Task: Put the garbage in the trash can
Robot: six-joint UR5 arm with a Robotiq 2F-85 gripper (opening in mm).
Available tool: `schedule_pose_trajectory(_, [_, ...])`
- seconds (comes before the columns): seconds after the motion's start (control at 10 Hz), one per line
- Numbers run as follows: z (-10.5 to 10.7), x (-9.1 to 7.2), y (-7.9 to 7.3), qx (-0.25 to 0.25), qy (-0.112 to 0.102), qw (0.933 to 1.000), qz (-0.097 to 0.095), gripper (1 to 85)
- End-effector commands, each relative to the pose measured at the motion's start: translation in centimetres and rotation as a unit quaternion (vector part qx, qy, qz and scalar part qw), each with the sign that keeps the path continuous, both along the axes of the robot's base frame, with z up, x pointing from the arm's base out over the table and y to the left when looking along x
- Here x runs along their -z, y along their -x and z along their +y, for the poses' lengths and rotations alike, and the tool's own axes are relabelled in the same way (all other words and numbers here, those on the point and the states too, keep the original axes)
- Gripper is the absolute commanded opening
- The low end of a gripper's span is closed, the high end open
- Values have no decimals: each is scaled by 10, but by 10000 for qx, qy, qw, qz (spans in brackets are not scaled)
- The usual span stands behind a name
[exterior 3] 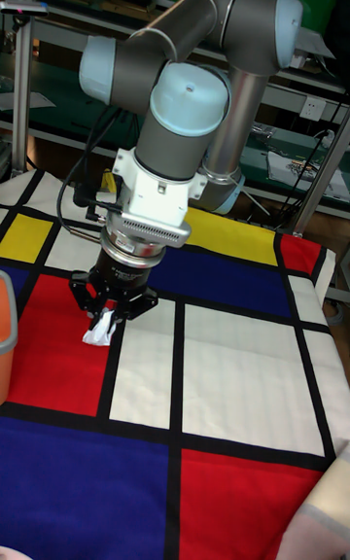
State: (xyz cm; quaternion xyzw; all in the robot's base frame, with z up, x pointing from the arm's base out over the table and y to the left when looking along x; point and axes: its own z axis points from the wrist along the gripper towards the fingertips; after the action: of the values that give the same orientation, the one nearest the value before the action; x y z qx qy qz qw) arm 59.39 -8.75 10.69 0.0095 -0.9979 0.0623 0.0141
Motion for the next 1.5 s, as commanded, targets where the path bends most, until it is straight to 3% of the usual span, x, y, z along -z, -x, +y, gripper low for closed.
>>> schedule_pose_trajectory(0.0, [-11, -3, -2, 547, 218, 9982, -133, 10])
schedule_pose_trajectory(0.3, [-16, -4, -4, 723, 312, 9967, -190, 10])
schedule_pose_trajectory(0.6, [-20, -5, 1, 176, 388, 9991, -24, 10])
schedule_pose_trajectory(1.0, [-74, -32, 5, -256, 387, 9988, 176, 10])
schedule_pose_trajectory(1.4, [-91, -45, 14, -381, 396, 9983, 214, 10])
